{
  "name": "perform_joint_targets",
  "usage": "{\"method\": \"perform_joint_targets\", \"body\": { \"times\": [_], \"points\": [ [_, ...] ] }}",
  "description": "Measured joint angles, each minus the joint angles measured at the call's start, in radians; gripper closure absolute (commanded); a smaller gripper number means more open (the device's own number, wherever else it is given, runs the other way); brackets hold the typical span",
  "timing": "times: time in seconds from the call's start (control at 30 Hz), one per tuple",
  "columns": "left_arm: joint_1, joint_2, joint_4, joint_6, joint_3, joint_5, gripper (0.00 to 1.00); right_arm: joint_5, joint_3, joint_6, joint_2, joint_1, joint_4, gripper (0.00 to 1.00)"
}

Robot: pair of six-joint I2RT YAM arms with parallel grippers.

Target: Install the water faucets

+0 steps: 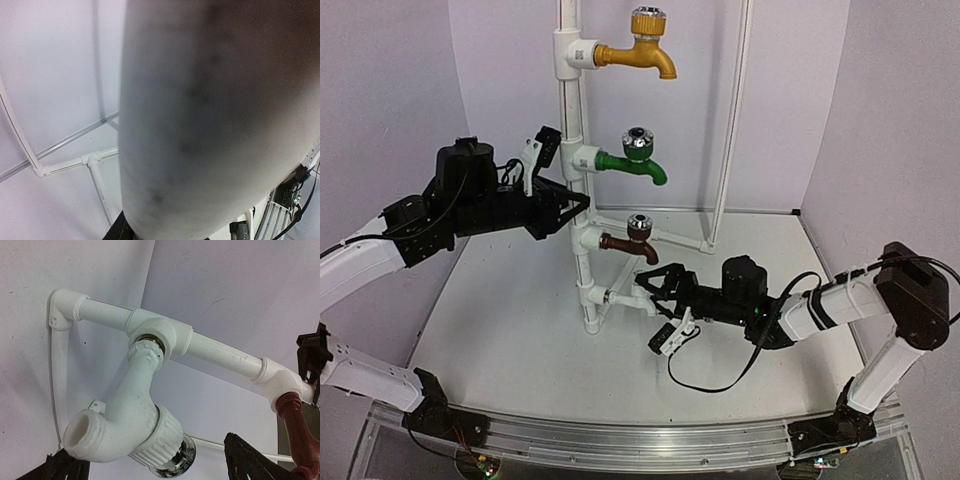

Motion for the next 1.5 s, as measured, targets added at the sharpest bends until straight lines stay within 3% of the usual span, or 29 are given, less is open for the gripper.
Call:
{"method": "perform_joint_targets", "body": {
  "times": [0.23,0.5,1.0,1.5],
  "points": [
    [0.014,-0.029,-0.026,0.003,-0.010,0.005,1.00,-0.026,0.045,-0.002,0.049,0.032,0.002,0.12],
    [0.022,-0.037,-0.036,-0.006,-0.011,0.005,1.00,-0.057,0.090,-0.006,0.102,0.038,0.008,0.25],
    [0.031,-0.037,-0.036,-0.011,-0.011,0.011,1.00,-0.071,0.091,-0.010,0.143,0.039,0.075,0.35],
    [0.037,-0.037,-0.036,-0.009,-0.011,0.015,1.00,-0.077,0.091,-0.009,0.198,0.039,0.129,0.73]
  ]
}}
